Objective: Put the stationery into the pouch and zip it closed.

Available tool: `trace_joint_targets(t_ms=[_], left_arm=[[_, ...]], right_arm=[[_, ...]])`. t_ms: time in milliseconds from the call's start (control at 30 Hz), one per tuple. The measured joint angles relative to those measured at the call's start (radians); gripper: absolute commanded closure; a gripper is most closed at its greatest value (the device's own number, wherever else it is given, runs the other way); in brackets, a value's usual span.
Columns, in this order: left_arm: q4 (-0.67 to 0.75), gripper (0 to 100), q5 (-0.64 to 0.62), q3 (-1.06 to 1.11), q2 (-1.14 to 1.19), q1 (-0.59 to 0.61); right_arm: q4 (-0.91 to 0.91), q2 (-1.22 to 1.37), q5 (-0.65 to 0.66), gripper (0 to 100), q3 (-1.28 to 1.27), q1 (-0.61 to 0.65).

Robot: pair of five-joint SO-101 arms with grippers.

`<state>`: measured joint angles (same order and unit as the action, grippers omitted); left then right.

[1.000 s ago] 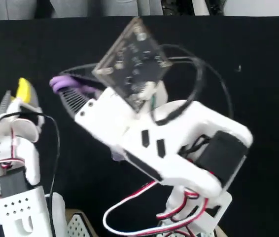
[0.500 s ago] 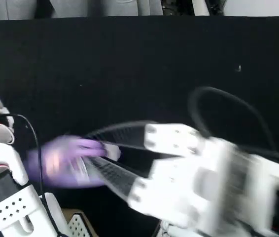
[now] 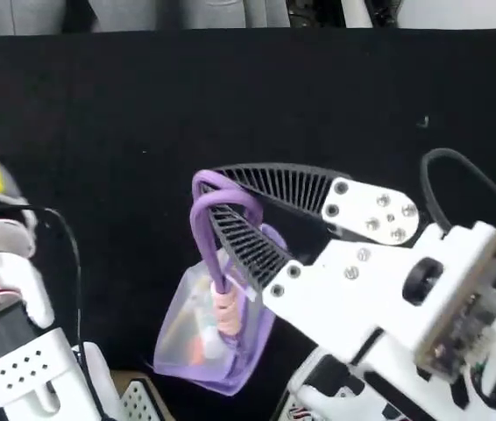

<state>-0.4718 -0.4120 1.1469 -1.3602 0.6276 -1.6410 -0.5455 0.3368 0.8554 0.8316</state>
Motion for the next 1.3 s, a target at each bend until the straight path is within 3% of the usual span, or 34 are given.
trace_joint_targets(t_ms=[200,367,600,867,1133,1300], left_arm=[[-0.146,84,0.164,-0.044,0.0,-0.146],[-0.35,84,0.27,-0.17,0.0,-0.245],[-0.715,84,0.333,-0.483,-0.005,-0.397],[-1.103,84,0.353,-0.824,-0.087,-0.637],[-1.266,84,0.353,-0.965,-0.443,-0.927],[-1.283,84,0.356,-0.882,-0.459,-1.045]], right_arm=[[0.081,-0.002,0.0,98.7,-0.117,-0.008],[0.199,0.002,0.0,98.7,-0.244,-0.063],[0.405,0.017,0.0,98.7,-0.46,-0.149],[0.442,0.015,0.0,98.7,-0.485,-0.152],[0.445,0.015,0.0,98.7,-0.485,-0.207],[0.445,0.015,0.0,98.7,-0.485,-0.215]])
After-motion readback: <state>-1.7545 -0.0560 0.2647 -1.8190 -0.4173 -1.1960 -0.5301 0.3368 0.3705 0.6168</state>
